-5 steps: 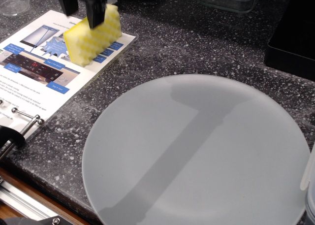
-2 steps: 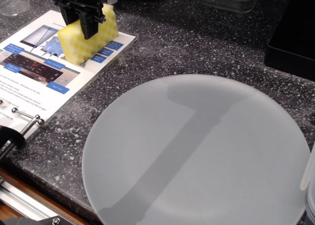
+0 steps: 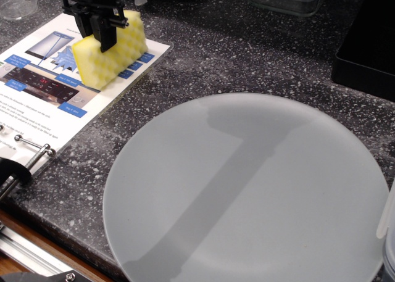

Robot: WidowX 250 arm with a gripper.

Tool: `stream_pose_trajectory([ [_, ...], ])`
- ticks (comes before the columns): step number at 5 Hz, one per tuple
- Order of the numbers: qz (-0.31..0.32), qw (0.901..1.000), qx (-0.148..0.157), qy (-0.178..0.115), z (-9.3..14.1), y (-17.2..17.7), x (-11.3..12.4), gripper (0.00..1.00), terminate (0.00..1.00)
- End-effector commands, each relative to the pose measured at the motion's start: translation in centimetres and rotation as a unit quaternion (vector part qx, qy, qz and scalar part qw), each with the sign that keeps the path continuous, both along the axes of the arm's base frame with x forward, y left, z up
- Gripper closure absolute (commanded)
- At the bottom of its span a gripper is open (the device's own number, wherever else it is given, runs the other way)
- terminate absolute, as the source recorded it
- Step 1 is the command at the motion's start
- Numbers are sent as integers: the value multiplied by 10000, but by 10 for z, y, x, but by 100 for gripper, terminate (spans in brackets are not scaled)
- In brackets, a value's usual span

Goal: Pick up sponge and wipe plate

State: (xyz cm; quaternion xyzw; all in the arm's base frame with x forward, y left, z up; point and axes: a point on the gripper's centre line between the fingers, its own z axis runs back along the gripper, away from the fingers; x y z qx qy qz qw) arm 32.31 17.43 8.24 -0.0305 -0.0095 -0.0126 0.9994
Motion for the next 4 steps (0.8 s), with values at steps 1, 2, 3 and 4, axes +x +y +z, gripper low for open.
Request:
stream_pose_trajectory([
  [1, -896, 9944, -301, -466, 55, -70, -35, 100, 0],
  [2, -1249, 9916, -12, -328, 44, -99, -54, 100, 0],
  [3, -1314, 9893, 555, -298, 17, -116, -60, 100, 0],
  [4, -1352, 9868, 858, -237, 4, -130, -63, 100, 0],
])
